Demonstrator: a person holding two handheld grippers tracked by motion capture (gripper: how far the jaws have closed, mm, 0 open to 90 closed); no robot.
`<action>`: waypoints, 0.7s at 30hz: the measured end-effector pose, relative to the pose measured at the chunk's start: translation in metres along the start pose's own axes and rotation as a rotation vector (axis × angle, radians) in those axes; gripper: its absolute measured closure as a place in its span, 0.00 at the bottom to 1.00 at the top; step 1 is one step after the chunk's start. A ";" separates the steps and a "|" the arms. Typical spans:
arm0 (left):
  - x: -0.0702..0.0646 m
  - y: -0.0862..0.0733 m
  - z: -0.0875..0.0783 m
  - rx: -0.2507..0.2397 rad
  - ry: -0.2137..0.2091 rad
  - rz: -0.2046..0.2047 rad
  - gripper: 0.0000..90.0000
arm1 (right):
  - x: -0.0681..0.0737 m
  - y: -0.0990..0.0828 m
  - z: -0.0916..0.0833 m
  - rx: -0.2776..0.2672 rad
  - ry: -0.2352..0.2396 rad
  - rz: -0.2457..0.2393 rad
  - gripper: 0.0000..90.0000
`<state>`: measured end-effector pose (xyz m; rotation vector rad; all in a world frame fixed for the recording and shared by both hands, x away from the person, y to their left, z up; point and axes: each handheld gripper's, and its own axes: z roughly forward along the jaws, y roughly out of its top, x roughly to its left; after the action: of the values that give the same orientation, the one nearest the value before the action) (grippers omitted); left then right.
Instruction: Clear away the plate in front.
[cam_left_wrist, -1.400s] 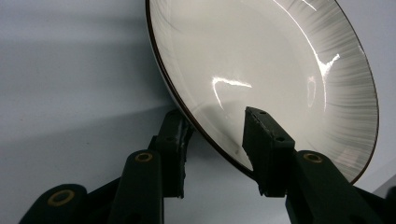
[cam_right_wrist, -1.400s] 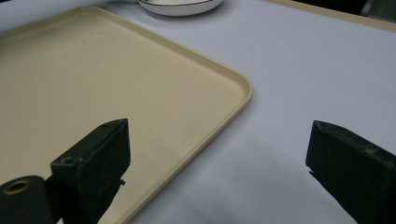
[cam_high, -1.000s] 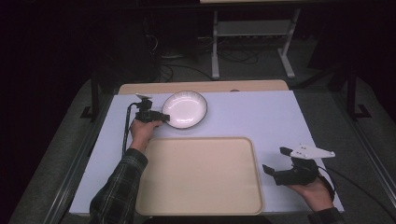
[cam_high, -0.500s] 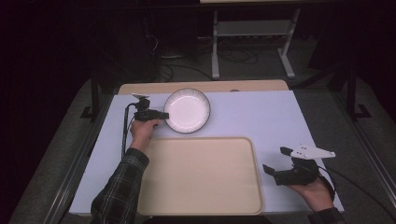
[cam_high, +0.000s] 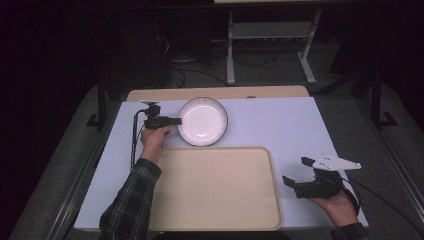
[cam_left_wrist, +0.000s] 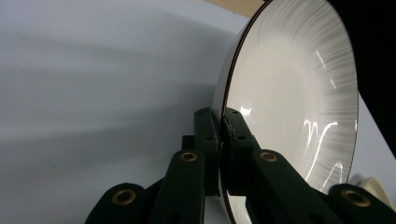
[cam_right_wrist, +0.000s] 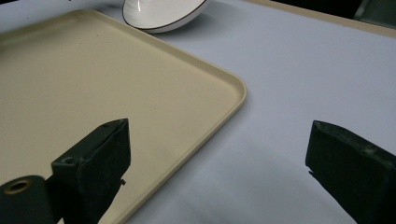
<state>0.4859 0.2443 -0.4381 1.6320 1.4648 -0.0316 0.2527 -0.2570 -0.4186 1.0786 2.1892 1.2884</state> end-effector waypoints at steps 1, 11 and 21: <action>-0.001 0.001 -0.002 -0.010 0.007 0.007 0.96 | 0.000 0.000 0.000 -0.002 -0.001 0.002 0.07; 0.000 0.011 -0.031 -0.082 -0.004 0.036 0.96 | -0.001 0.000 0.000 -0.002 -0.007 0.002 0.07; -0.017 0.015 -0.060 -0.078 -0.016 0.136 0.96 | 0.000 0.001 0.000 -0.006 -0.009 0.004 0.07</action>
<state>0.4611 0.2696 -0.3848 1.6607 1.3239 0.0881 0.2527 -0.2571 -0.4179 1.0854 2.1758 1.2888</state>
